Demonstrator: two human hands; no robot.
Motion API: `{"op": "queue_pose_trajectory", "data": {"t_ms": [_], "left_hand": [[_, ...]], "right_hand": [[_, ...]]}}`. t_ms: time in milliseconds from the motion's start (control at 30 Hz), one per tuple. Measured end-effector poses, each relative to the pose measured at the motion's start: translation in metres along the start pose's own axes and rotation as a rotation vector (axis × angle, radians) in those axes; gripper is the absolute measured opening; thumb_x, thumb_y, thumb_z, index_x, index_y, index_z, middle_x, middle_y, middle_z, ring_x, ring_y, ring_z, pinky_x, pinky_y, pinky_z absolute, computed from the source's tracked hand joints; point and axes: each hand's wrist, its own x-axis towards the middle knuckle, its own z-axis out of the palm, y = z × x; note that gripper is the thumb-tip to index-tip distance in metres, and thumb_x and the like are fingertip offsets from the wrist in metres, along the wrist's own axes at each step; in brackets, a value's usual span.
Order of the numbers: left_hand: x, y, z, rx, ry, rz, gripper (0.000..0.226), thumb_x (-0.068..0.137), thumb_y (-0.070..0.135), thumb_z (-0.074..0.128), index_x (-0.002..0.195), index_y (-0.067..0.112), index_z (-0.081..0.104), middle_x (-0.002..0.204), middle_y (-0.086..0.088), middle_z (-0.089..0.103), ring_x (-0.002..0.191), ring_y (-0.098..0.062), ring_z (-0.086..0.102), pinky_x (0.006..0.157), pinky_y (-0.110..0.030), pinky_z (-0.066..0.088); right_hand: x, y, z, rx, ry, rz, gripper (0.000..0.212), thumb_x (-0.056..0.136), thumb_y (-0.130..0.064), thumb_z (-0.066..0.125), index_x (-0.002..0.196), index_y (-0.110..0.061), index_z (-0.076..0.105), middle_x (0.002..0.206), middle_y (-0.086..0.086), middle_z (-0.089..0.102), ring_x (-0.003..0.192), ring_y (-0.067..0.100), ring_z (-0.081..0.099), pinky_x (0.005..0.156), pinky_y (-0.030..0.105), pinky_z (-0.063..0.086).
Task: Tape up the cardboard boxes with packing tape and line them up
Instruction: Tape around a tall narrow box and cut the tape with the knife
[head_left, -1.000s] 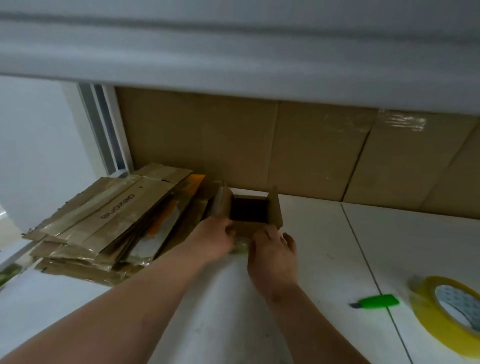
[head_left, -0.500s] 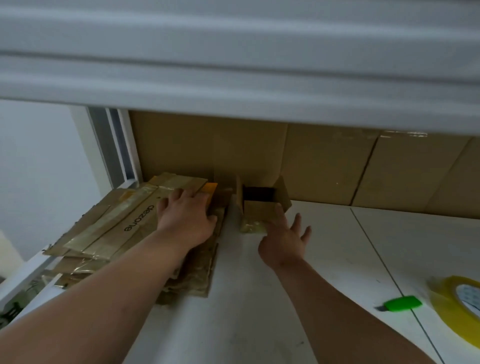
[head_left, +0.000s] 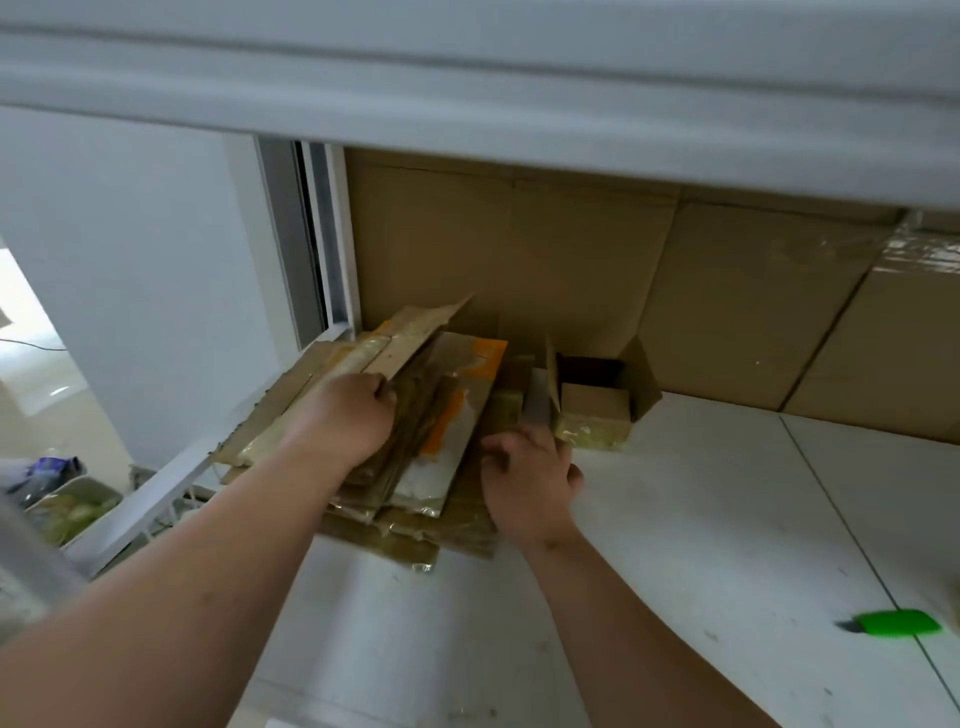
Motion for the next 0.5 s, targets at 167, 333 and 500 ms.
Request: {"op": "queue_pose_trajectory", "data": {"t_ms": [167,333,500], "left_hand": [[-0.026,0.007,-0.015,-0.059,0.354,0.023,0.045,0.107,0.038,0.023,0.148,0.031,0.040,0.119,-0.012,0.064,0.102,-0.034,0.061,0.069,-0.037,0.042],[-0.055,0.034,-0.026,-0.177,0.511,0.205,0.045,0.106,0.039,0.026,0.151,0.036,0.033,0.125,-0.007,0.063,0.108,-0.032,0.060,0.082,-0.044,0.051],[-0.092,0.068,-0.013,-0.233,0.282,0.395,0.026,0.105,0.039,0.037,0.094,0.027,0.058,0.068,0.002,0.052,0.066,-0.021,0.054,0.056,-0.035,0.042]], "right_hand": [[-0.015,-0.001,0.004,0.053,0.031,0.003,0.029,0.096,-0.029,0.049,0.120,-0.036,0.063,0.140,-0.011,0.040,0.130,0.020,0.031,0.109,0.041,0.020],[-0.034,0.010,-0.008,0.135,0.148,-0.028,0.025,0.096,-0.024,0.053,0.116,-0.033,0.066,0.130,-0.013,0.052,0.124,0.013,0.039,0.094,0.030,0.022],[-0.058,0.036,-0.043,0.431,0.262,0.105,0.031,0.098,-0.024,0.054,0.128,-0.026,0.059,0.132,-0.006,0.054,0.124,0.018,0.051,0.108,0.040,0.037]]}}
